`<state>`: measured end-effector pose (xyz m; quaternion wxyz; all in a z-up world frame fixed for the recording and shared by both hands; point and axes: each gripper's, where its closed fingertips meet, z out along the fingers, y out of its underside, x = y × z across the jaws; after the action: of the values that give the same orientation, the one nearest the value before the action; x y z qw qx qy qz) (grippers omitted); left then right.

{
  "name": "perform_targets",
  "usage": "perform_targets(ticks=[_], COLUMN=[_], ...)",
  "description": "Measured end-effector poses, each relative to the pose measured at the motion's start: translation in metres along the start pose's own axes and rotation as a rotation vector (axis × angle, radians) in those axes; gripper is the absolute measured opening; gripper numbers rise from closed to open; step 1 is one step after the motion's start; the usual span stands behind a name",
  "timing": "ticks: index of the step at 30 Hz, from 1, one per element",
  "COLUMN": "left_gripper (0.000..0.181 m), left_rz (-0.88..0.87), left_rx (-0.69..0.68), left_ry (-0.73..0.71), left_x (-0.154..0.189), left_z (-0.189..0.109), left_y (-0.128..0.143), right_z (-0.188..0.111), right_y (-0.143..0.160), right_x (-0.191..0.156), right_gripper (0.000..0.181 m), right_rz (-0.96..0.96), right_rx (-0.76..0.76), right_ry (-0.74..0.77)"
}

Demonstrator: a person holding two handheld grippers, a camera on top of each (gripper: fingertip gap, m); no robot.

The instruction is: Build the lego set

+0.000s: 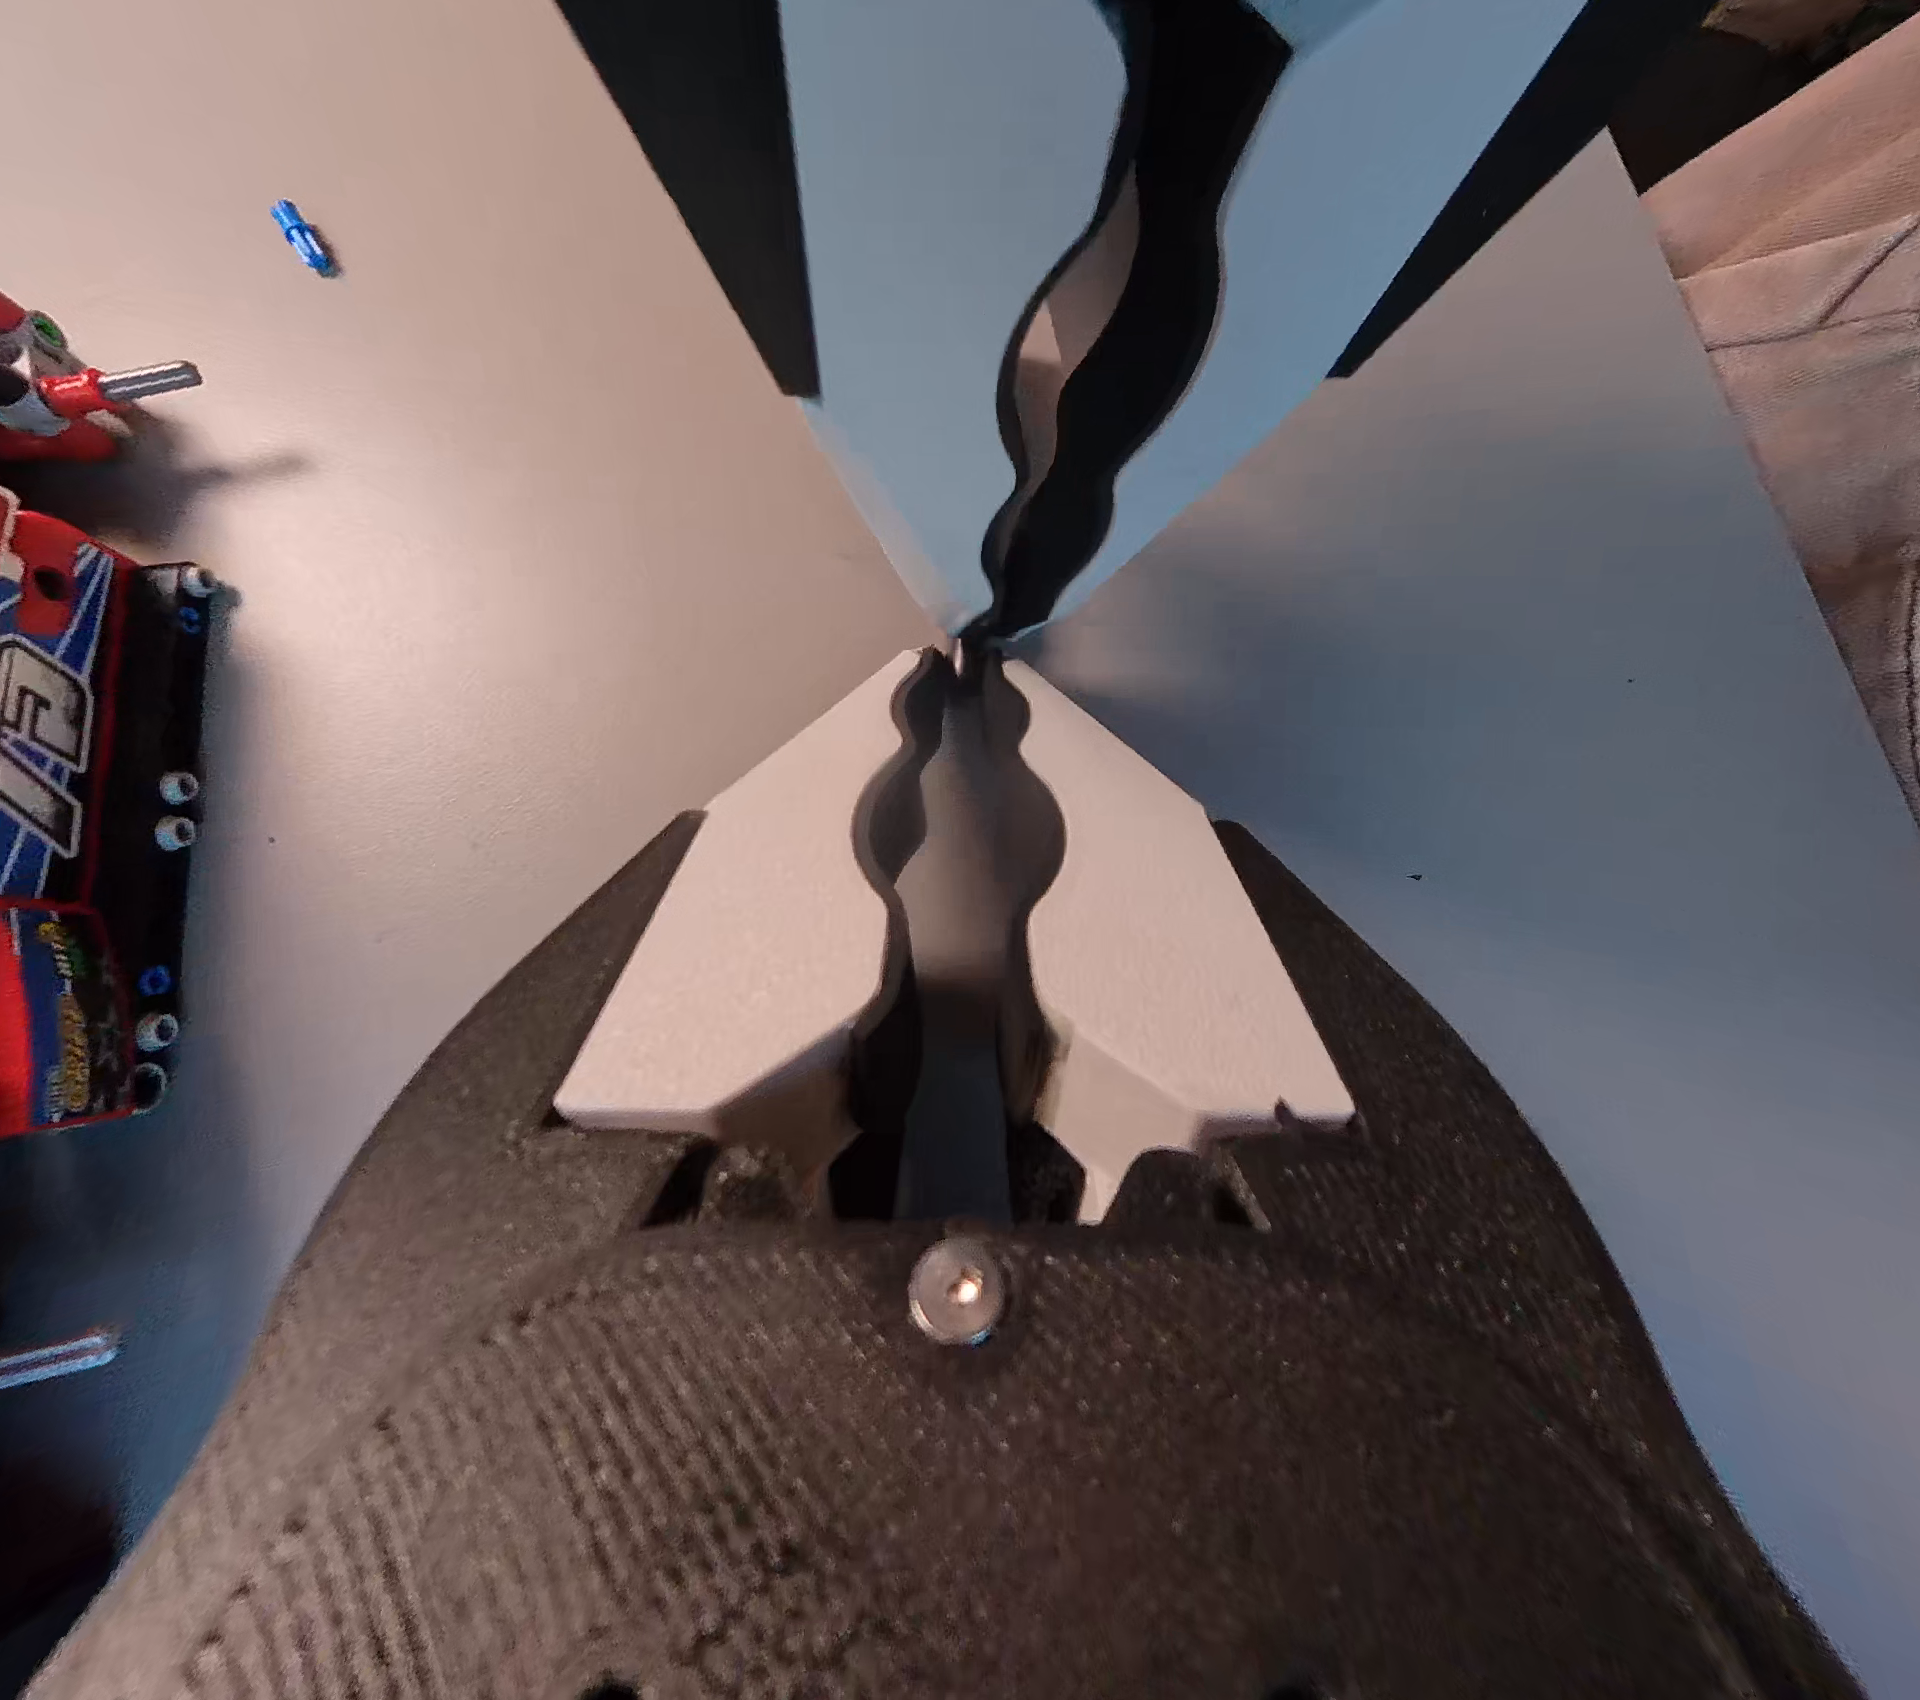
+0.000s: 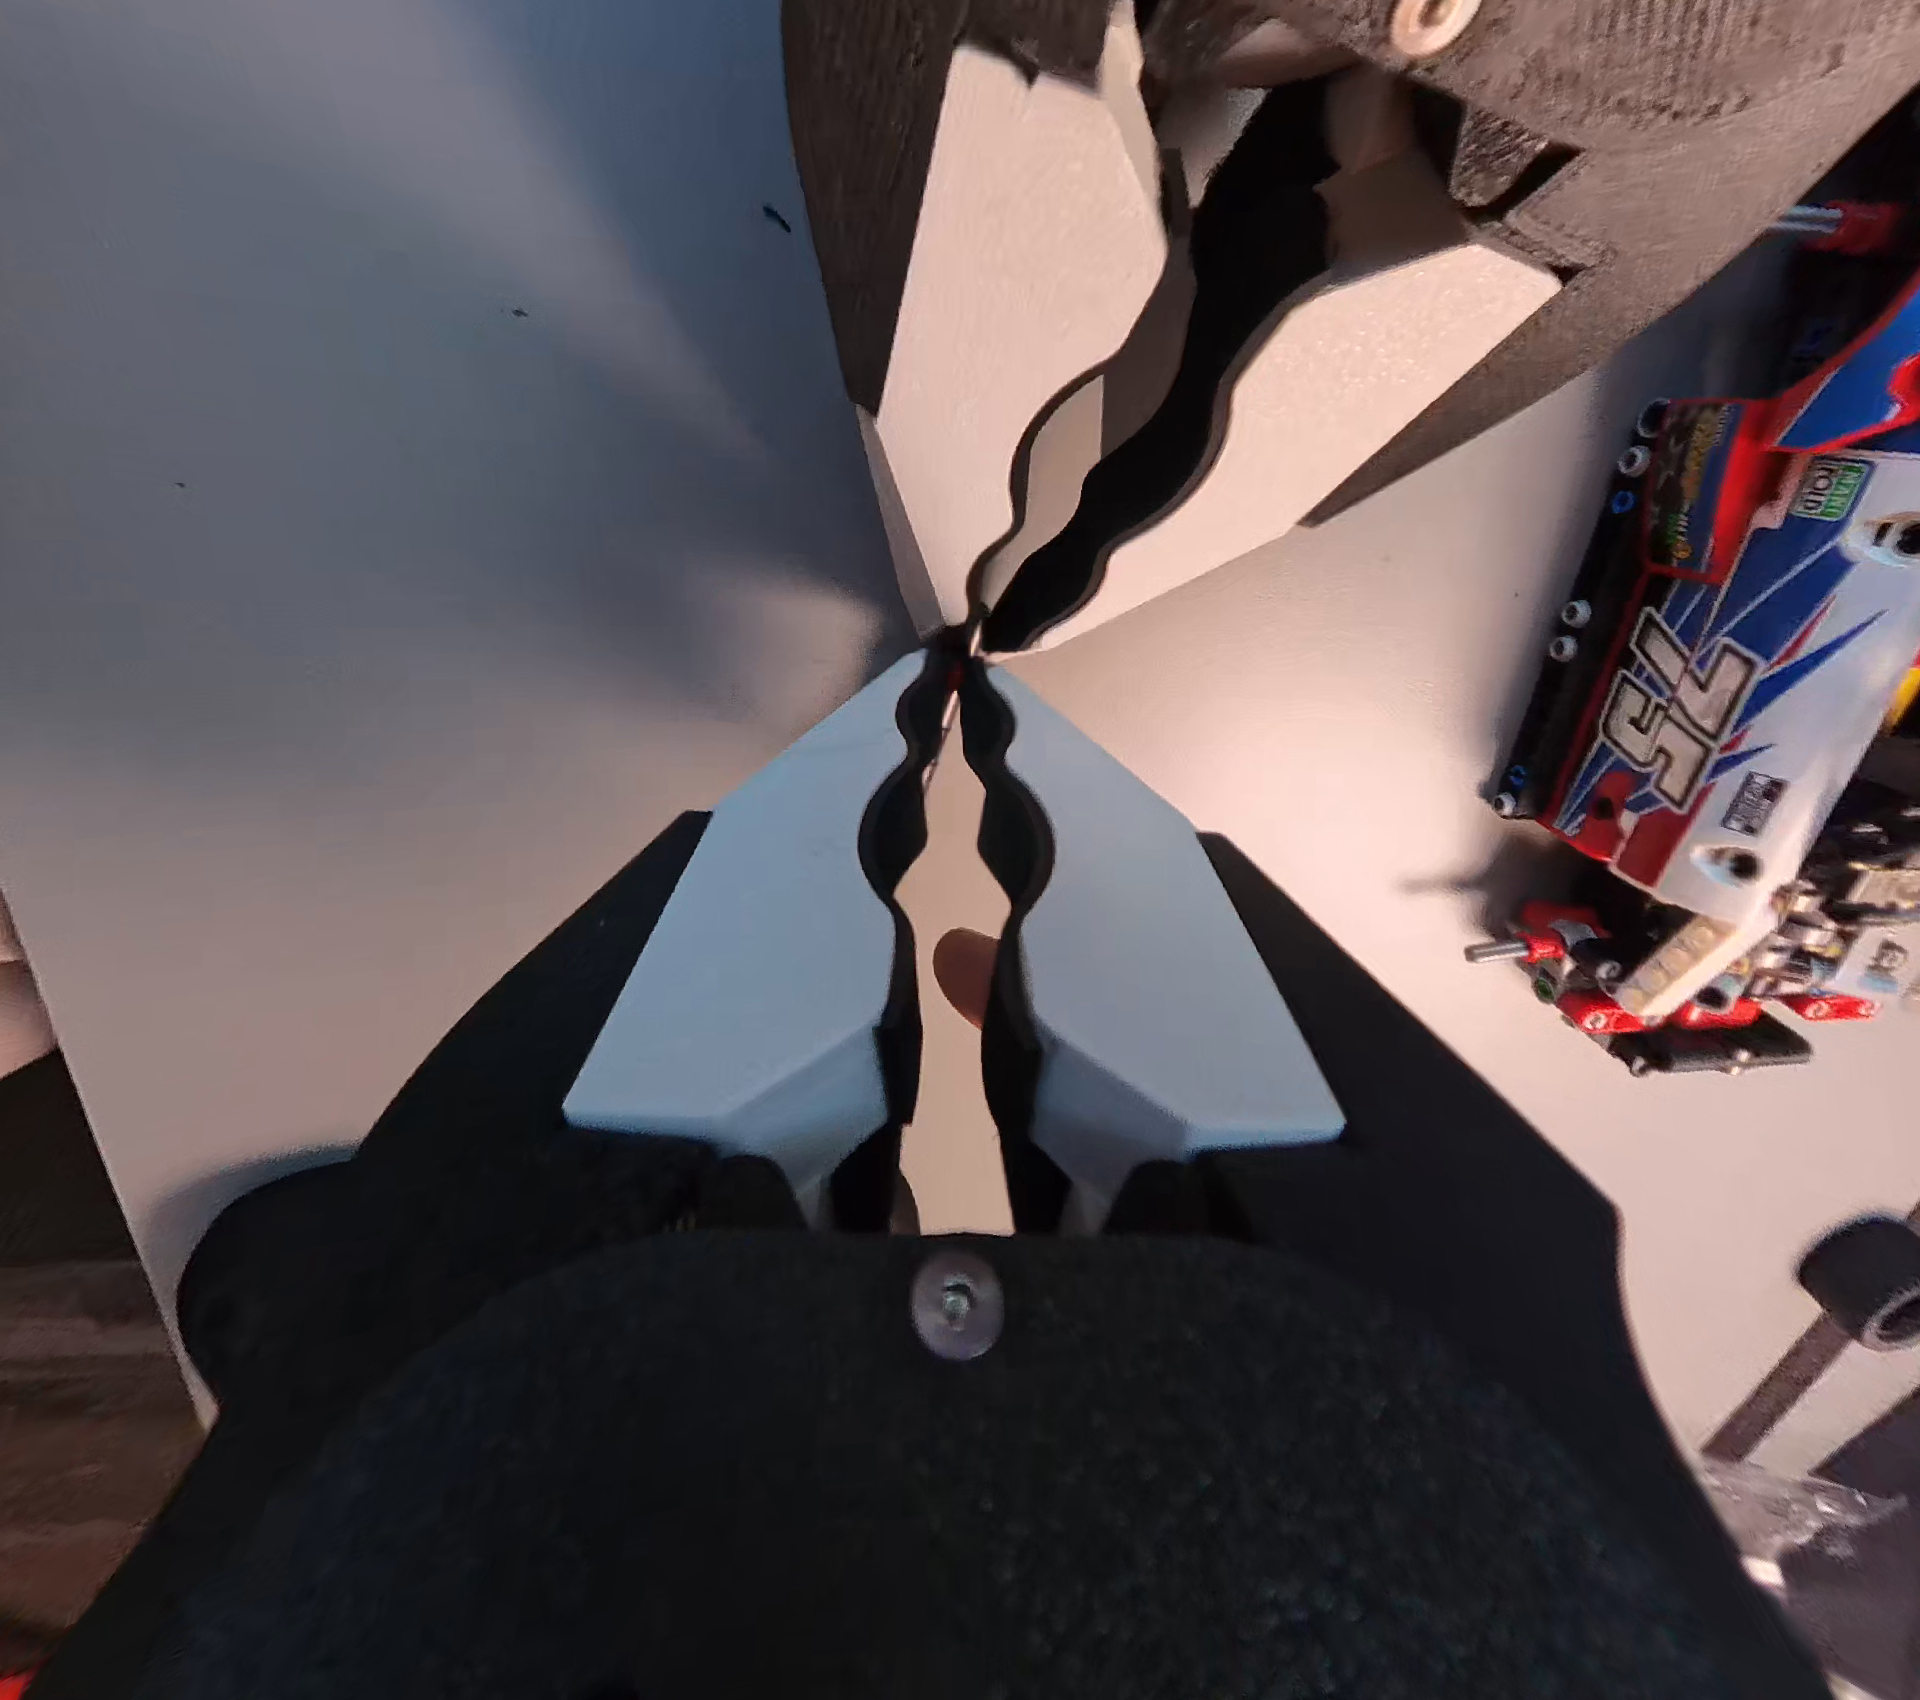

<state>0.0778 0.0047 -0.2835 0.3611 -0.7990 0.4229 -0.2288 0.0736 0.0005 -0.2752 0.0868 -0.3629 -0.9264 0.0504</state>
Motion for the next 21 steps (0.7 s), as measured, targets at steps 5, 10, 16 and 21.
perform_targets(ticks=[5,10,16,21], left_gripper=[0.005,0.006,0.006,0.005], left_rz=[0.007,0.012,-0.049,-0.11], left_rx=[0.002,0.003,0.01,0.031], left_ry=[0.0,0.02,0.067,0.111], left_x=[0.0,0.002,0.002,0.002], left_z=[0.0,0.0,-0.002,-0.004], left_y=[0.0,0.0,-0.001,-0.003], right_z=[0.0,-0.005,-0.039,-0.027], right_y=[0.0,0.001,0.013,0.009], right_x=[0.001,0.002,0.0,-0.006], right_gripper=[0.001,0.008,0.027,0.026], right_rz=[0.002,-0.002,0.169,0.076], right_rx=[0.003,0.011,0.206,0.236], right_ry=[0.012,0.12,0.205,0.426])
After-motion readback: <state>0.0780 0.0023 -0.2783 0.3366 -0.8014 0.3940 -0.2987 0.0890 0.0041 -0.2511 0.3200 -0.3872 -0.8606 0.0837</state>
